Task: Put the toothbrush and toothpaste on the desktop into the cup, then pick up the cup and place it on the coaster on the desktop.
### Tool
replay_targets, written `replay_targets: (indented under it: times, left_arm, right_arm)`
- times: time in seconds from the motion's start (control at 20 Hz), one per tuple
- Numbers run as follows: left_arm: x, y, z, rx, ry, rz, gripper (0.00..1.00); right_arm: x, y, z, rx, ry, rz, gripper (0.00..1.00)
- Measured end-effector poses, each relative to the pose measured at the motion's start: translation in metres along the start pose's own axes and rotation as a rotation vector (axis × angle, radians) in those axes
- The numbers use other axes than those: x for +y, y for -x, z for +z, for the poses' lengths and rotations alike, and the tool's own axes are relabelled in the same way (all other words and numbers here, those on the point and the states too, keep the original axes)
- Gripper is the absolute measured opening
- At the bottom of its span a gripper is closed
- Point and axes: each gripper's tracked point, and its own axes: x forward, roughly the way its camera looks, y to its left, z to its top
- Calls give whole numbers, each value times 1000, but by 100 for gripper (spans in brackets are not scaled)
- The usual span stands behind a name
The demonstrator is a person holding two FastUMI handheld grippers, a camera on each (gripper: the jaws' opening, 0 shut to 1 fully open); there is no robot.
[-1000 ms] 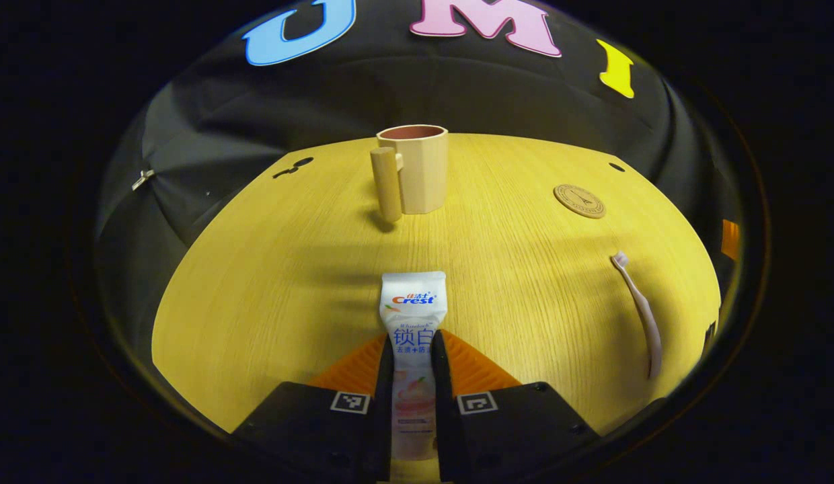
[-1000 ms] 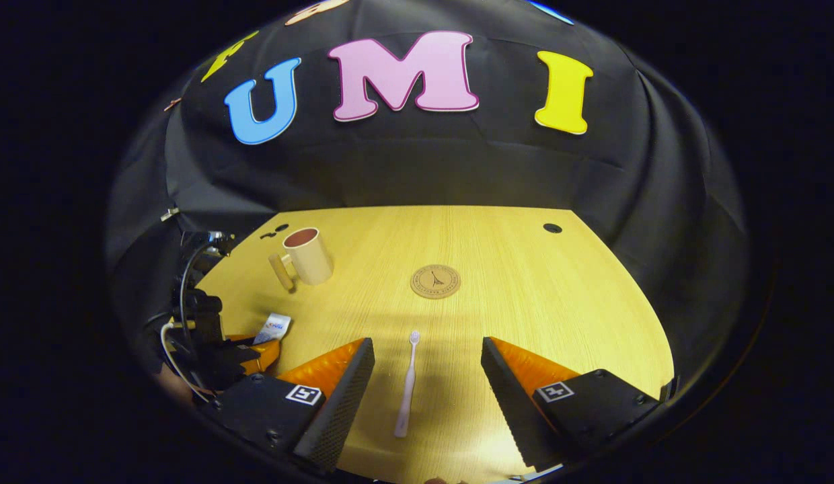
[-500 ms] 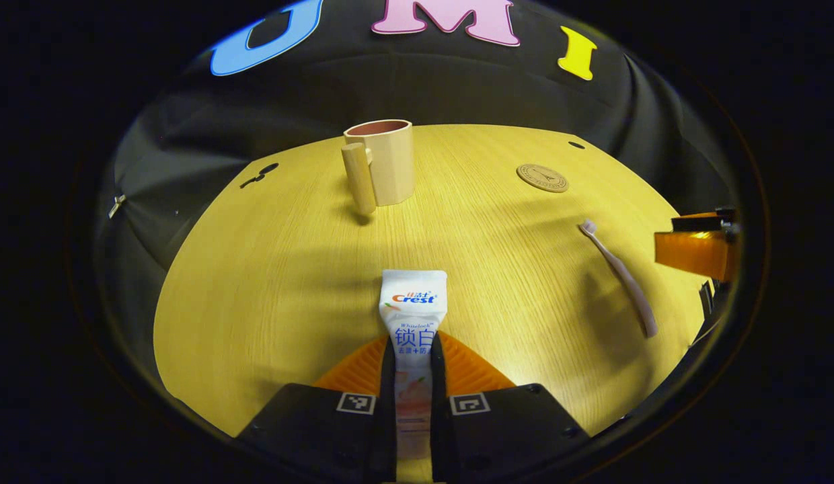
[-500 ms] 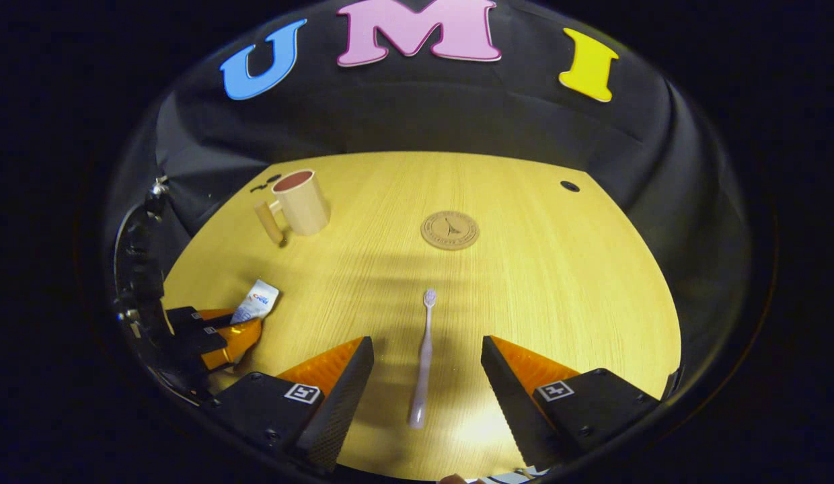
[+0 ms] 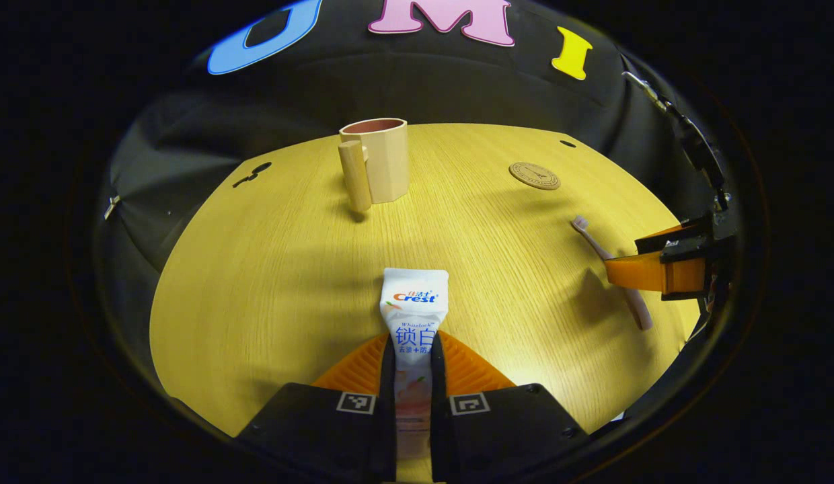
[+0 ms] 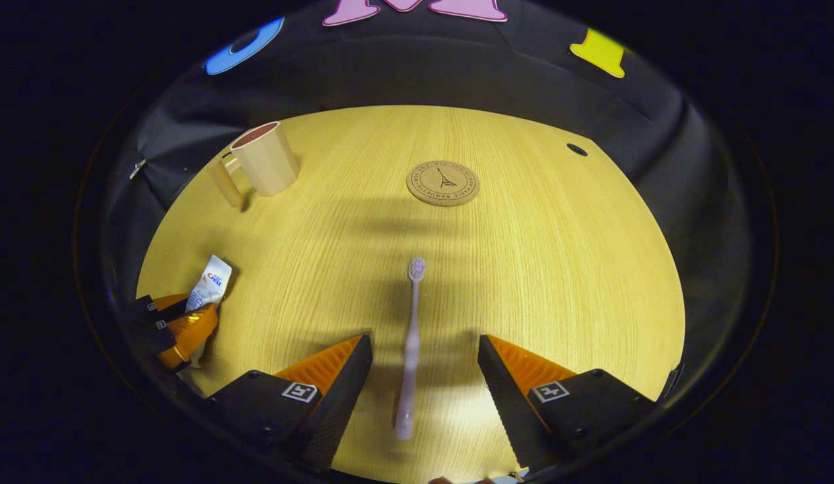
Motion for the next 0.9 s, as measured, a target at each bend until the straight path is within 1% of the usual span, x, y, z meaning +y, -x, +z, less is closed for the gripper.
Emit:
replay_targets:
  times: [0.15,0.35,0.4,0.45,0.5,0.55,0.6,0.7,0.8,0.85,0.9]
  left_arm:
    - [0,0,-1,6,-1,-1,26]
    - [0,0,-1,0,4,8,26]
    - [0,0,-1,1,12,12,26]
    - [-1,0,-1,3,20,17,26]
    - [-1,-1,-1,6,21,20,26]
    - [-2,-1,-1,5,19,24,26]
    - [-2,0,-1,3,14,26,26]
    - [-2,-1,-2,8,10,28,26]
    - [-2,0,-2,14,12,28,26]
    - [-2,0,-2,13,11,29,26]
    - [-2,0,-3,16,11,31,26]
  right_arm:
    - [3,-5,-7,47,-33,12,98]
    - [4,-7,-4,43,-40,10,95]
    - [5,-9,-5,53,-28,15,84]
    - [8,-7,-7,69,-16,22,75]
    - [11,-7,-5,75,-3,30,61]
    - [14,-9,-3,66,13,38,38]
    - [18,-9,-3,55,32,45,27]
    - [19,-6,-2,38,81,56,12]
    - [22,-9,-6,60,114,105,7]
    - [22,-8,-6,62,122,122,7]
    - [22,-8,-6,65,117,135,5]
